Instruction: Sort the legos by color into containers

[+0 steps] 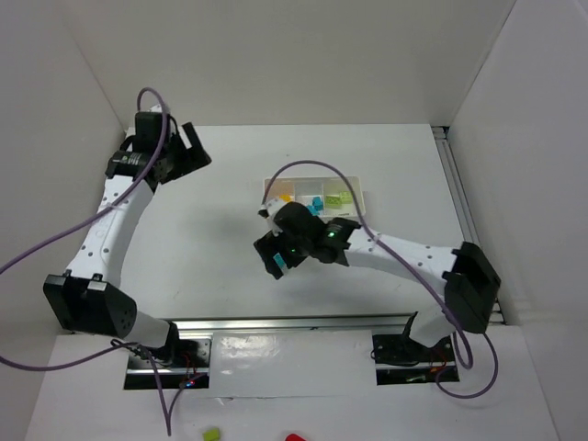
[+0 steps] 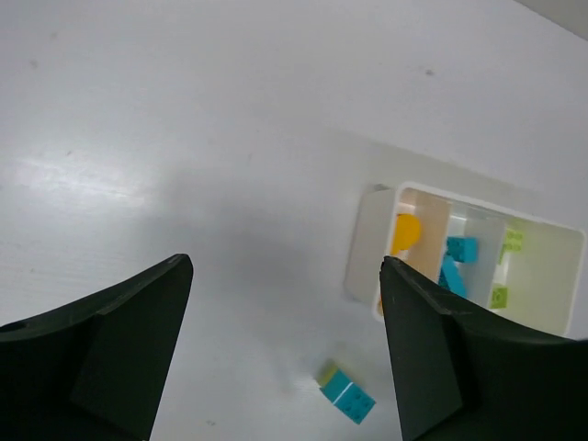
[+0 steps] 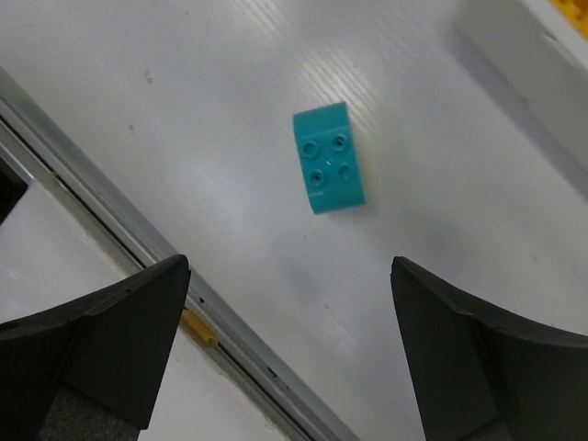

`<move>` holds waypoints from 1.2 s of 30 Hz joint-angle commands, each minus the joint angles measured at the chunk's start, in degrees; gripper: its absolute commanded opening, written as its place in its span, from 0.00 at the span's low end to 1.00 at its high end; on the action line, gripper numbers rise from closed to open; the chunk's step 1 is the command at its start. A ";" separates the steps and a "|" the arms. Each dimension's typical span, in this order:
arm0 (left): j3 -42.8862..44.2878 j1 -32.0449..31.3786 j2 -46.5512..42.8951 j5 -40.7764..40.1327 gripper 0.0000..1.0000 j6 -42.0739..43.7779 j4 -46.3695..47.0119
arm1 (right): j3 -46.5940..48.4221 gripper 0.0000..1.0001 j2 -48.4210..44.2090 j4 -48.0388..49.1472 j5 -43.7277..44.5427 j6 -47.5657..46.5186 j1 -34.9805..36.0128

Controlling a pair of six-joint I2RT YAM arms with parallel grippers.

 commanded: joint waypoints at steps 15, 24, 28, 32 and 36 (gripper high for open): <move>-8.59 8.03 -1.16 9.16 0.88 1.29 1.58 | 7.59 0.84 18.00 8.17 2.36 -8.58 -1.38; -9.73 8.56 -1.15 9.69 0.87 1.81 2.11 | 8.90 0.56 21.88 8.87 -1.61 -9.19 -1.30; -9.73 8.56 -1.15 11.53 0.85 2.43 2.11 | 10.04 0.26 19.78 8.35 -0.12 -8.58 -1.30; -9.73 8.56 -1.68 20.22 0.89 7.86 4.30 | 12.49 0.14 11.96 5.28 -0.73 -6.82 -4.00; -8.50 9.08 -1.68 36.10 0.92 12.88 6.92 | 11.89 0.14 2.82 7.37 -12.13 -3.75 -13.56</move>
